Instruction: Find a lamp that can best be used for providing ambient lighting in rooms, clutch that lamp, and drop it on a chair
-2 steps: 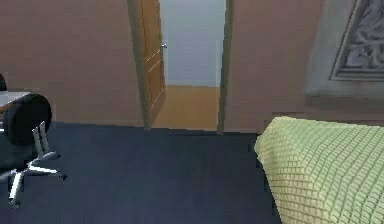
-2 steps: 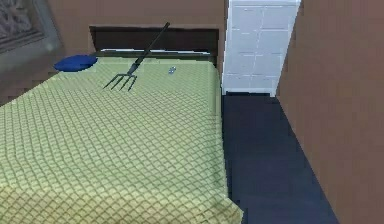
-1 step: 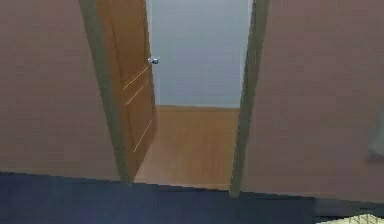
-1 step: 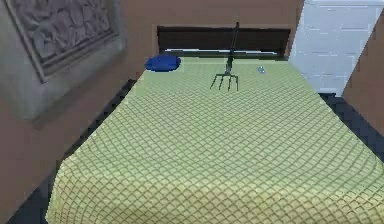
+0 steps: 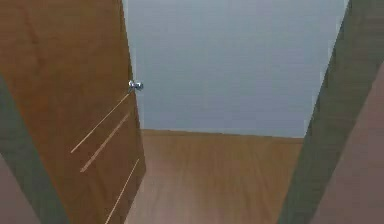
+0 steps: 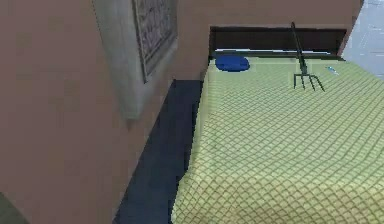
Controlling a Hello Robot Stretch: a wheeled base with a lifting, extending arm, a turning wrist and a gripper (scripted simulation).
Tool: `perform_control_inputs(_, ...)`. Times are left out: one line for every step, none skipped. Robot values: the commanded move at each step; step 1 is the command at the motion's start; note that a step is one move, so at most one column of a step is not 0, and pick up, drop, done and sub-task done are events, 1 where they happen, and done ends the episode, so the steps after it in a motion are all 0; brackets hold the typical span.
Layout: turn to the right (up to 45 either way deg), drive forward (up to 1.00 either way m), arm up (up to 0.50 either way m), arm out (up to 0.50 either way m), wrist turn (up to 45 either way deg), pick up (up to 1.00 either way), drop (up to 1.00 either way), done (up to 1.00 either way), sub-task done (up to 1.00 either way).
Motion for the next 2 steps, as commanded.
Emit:
perform_control_inputs(0.0,0.70,0.00,0.00,0.0,0.00,0.00,0.00,0.00)
perform_control_inputs(45.0,0.00,0.00,0.00,0.0,0.00,0.00,0.00,0.00)
